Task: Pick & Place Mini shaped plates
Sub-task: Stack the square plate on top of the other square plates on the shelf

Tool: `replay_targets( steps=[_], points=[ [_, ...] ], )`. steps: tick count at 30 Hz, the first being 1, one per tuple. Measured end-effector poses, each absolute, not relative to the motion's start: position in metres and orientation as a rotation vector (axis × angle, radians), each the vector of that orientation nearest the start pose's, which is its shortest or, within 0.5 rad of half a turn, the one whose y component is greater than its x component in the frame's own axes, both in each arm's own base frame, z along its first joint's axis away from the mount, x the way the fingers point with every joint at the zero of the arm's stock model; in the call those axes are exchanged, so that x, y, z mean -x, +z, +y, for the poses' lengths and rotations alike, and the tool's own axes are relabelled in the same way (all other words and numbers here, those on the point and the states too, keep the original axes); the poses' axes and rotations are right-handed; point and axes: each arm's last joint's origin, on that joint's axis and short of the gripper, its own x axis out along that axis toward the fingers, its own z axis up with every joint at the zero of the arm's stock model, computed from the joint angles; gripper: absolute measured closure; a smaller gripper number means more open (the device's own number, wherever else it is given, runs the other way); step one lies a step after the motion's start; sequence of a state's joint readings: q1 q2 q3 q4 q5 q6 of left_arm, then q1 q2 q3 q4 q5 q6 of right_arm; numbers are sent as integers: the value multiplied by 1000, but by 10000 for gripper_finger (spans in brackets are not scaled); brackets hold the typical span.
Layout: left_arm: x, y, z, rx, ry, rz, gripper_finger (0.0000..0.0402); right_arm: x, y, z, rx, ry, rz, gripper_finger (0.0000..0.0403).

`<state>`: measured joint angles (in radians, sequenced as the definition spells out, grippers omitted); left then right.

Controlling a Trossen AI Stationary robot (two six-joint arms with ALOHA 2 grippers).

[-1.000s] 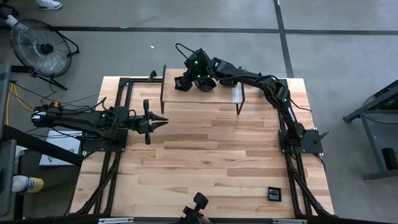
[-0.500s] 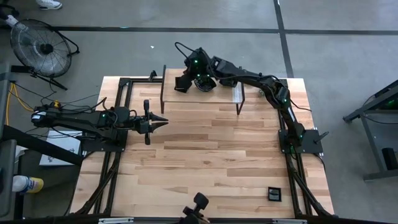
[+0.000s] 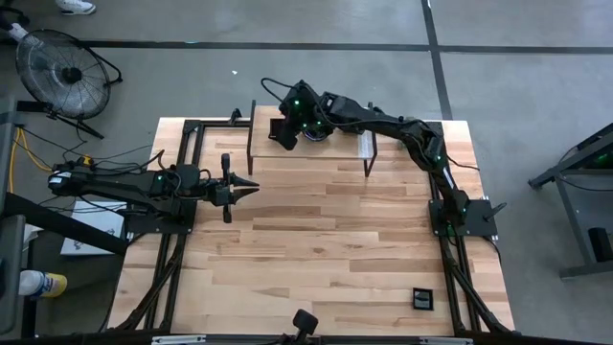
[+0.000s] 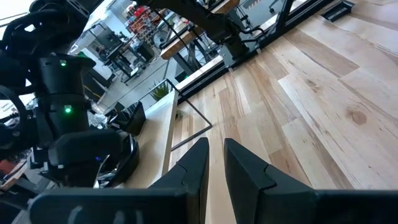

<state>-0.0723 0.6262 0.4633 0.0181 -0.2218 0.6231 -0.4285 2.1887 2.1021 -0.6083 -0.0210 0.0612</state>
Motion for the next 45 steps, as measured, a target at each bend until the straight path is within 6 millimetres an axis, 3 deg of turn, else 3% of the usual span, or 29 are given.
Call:
replay_targets(
  steps=[24,30,38,45],
  points=[
    [-153,264,-5,-642,99,187,355,-457,291,-182,-170,-373,747,403],
    [-153,264,-5,-639,99,187,355,-453,303,-189,-109,-495,697,403],
    [-153,264,-5,-638,100,187,355,-448,304,-201,2,-492,717,403],
    [-152,263,-5,-639,98,191,355,-445,302,-207,-15,-475,728,403]
  ],
)
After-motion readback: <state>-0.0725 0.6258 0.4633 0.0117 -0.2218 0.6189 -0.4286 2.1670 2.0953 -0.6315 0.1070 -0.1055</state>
